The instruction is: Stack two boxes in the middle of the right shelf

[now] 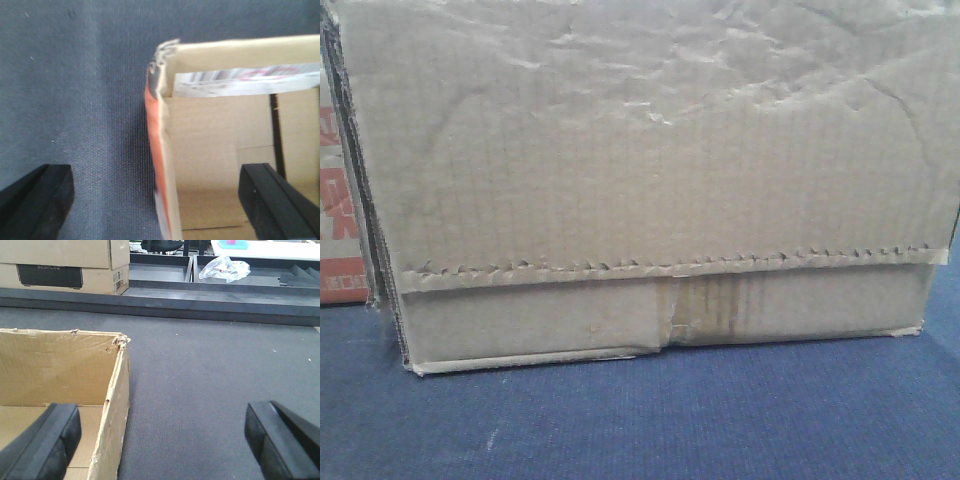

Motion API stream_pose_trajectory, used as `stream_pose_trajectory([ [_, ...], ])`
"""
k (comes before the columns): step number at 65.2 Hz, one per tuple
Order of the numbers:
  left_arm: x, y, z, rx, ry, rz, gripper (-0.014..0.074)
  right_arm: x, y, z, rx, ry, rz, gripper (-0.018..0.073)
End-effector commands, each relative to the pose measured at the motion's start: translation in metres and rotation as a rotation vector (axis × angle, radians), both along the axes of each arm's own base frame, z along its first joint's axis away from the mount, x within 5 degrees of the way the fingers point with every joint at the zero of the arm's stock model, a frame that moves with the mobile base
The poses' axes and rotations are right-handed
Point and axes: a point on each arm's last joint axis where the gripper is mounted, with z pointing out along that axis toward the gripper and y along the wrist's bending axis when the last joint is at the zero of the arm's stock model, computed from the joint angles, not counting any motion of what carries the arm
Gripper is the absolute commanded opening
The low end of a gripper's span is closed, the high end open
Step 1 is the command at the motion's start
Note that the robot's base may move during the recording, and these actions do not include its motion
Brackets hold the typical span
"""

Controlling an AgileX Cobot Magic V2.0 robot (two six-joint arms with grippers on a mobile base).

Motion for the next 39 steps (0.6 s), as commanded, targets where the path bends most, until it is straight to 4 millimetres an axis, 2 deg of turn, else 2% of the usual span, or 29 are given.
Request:
stream_pose_trajectory([
  [1, 0.006, -0.001, -0.006, -0.012, 0.01, -0.007, 0.0567, 0.0, 0.0, 0.004, 0.0, -0.019, -0.001, 0.057],
  [10, 0.007, 0.0, -0.017, -0.016, 0.023, -0.004, 0.0524, 0.0, 0.0, 0.004, 0.001, -0.023, -0.002, 0.057],
  [17, 0.006, -0.001, -0.022, -0.018, 0.032, -0.003, 0.04, 0.0, 0.0, 0.004, 0.001, -0.023, -0.002, 0.057],
  [24, 0.006, 0.0, -0.021, -0.016, 0.031, -0.003, 0.0206, 0.0, 0.0, 0.004, 0.001, -0.023, -0.002, 0.057],
  [32, 0.006, -0.001, -0.022, -0.016, 0.033, -0.003, -0.0117, 0.0, 0.0, 0.004, 0.001, -0.023, -0.002, 0.057],
  [39, 0.005, -0.001, -0.019, -0.016, 0.032, -0.004, -0.0111, 0.0, 0.0, 0.004, 0.001, -0.023, -0.002, 0.057],
])
